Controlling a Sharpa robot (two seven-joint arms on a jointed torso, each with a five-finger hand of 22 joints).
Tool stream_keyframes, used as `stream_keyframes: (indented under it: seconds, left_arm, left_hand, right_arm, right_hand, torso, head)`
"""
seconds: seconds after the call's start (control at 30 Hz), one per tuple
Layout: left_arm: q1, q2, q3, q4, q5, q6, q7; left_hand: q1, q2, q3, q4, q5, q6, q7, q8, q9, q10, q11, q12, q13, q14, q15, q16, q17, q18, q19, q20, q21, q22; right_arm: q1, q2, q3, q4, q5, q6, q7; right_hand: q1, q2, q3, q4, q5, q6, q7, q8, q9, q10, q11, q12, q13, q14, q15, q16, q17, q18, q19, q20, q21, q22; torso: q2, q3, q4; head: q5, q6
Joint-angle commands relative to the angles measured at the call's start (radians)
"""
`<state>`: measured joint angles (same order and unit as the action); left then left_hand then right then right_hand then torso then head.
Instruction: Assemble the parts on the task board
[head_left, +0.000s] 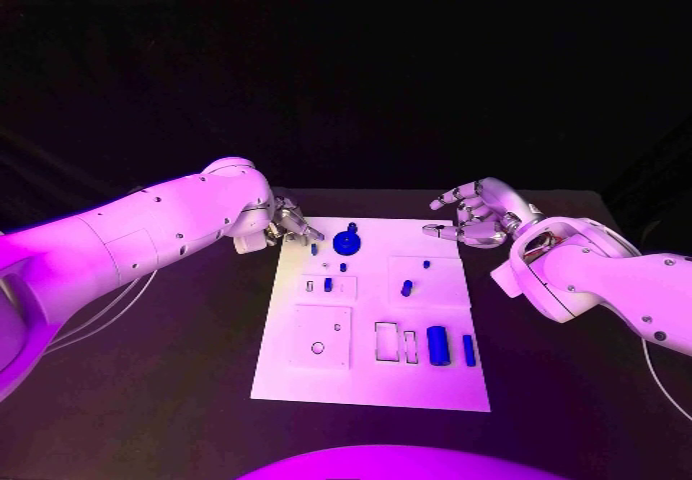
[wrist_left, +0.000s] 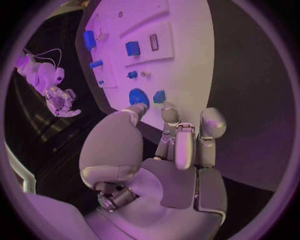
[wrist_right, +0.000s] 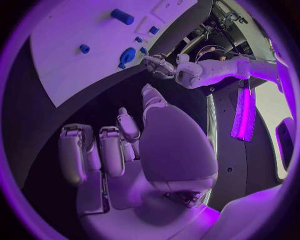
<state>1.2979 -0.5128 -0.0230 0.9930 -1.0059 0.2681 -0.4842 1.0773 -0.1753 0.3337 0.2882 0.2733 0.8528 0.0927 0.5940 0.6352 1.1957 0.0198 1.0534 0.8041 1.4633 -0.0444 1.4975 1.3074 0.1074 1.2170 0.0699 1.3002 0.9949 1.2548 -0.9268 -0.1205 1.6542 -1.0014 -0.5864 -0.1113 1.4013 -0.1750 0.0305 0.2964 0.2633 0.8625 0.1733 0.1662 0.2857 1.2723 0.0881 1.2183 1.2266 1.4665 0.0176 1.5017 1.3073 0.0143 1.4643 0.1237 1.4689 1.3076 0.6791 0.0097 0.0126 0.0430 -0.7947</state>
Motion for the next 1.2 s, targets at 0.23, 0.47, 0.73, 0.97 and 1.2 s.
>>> stream_keyframes:
  seconds: [0.23, 0.47, 0.73, 0.97, 1.2]
  left_arm:
    - [-0.007, 0.011, -0.003, -0.013, 0.018, 0.046, 0.022]
    - [-0.01, 0.014, -0.005, -0.017, 0.023, 0.041, 0.026]
    - [-0.011, 0.015, -0.005, -0.021, 0.029, 0.035, 0.029]
    - [-0.011, 0.015, -0.005, -0.022, 0.039, 0.03, 0.032]
    - [-0.011, 0.014, -0.005, -0.021, 0.058, 0.027, 0.038]
  left_hand:
    - [0.033, 0.015, -0.002, -0.002, -0.002, 0.013, -0.005, 0.005, -0.004, 0.007, -0.006, 0.009, 0.002, 0.064, 0.0, 0.01, 0.125, 0.01, 0.007, -0.002, 0.007, 0.005]
    - [0.044, 0.02, 0.0, -0.002, -0.001, 0.017, -0.007, 0.006, -0.006, 0.008, -0.007, 0.01, 0.003, 0.064, -0.001, 0.011, 0.126, 0.009, 0.008, -0.003, 0.009, 0.008]
    - [0.058, 0.028, 0.004, -0.002, 0.0, 0.021, -0.009, 0.008, -0.007, 0.011, -0.009, 0.012, 0.004, 0.066, -0.003, 0.013, 0.129, 0.009, 0.011, -0.004, 0.011, 0.012]
    - [0.131, 0.057, 0.037, -0.016, -0.001, 0.028, -0.018, 0.015, -0.01, 0.014, -0.018, 0.014, 0.001, 0.067, -0.01, 0.015, 0.131, 0.008, 0.014, -0.011, 0.015, 0.018]
    - [0.254, 0.074, 0.174, -0.095, 0.0, 0.016, -0.028, 0.049, 0.013, 0.019, -0.028, 0.007, -0.008, 0.069, -0.02, 0.018, 0.136, 0.006, 0.016, -0.021, 0.02, 0.028]
  right_arm:
    - [-0.001, 0.002, 0.0, 0.0, -0.004, 0.003, 0.008]
    - [-0.001, 0.003, 0.0, -0.001, -0.004, 0.003, 0.009]
    - [-0.001, 0.004, 0.0, -0.002, -0.004, 0.004, 0.009]
    - [-0.001, 0.006, 0.0, -0.003, -0.004, 0.004, 0.009]
    - [-0.001, 0.006, 0.0, -0.004, -0.004, 0.006, 0.009]
  right_hand:
    - [-0.008, 0.002, -0.006, -0.003, -0.004, 0.0, 0.0, 0.006, -0.001, -0.007, 0.0, -0.006, -0.001, 0.065, -0.006, -0.006, 0.13, 0.011, 0.057, -0.008, -0.003, 0.208]
    - [-0.007, 0.003, -0.005, -0.003, -0.003, 0.0, 0.0, 0.007, -0.001, -0.006, 0.0, -0.005, 0.0, 0.065, -0.006, -0.006, 0.13, 0.011, 0.057, -0.008, -0.003, 0.209]
    - [-0.007, 0.004, -0.005, -0.003, -0.003, 0.0, 0.0, 0.008, -0.001, -0.006, 0.0, -0.005, -0.001, 0.065, -0.006, -0.006, 0.13, 0.011, 0.057, -0.008, -0.003, 0.208]
    - [-0.007, 0.004, -0.005, -0.003, -0.003, 0.0, 0.0, 0.008, -0.001, -0.006, 0.0, -0.005, -0.001, 0.065, -0.006, -0.006, 0.13, 0.011, 0.057, -0.008, -0.003, 0.208]
    - [-0.007, 0.004, -0.005, -0.003, -0.003, 0.0, 0.0, 0.008, -0.001, -0.006, 0.0, -0.005, -0.001, 0.065, -0.006, -0.006, 0.13, 0.011, 0.057, -0.008, -0.003, 0.208]
  torso:
    - [0.0, -0.0005, 0.0008]
    - [0.0, -0.0004, 0.0003]
    - [-0.001, 0.0008, 0.0019]
    - [0.0, 0.0009, 0.0002]
    - [-0.001, 0.0009, 0.0004]
  head:
    - [-0.001, -0.002]
    - [-0.002, -0.003]
    - [-0.001, -0.004]
    - [0.001, -0.004]
    - [0.0, -0.004]
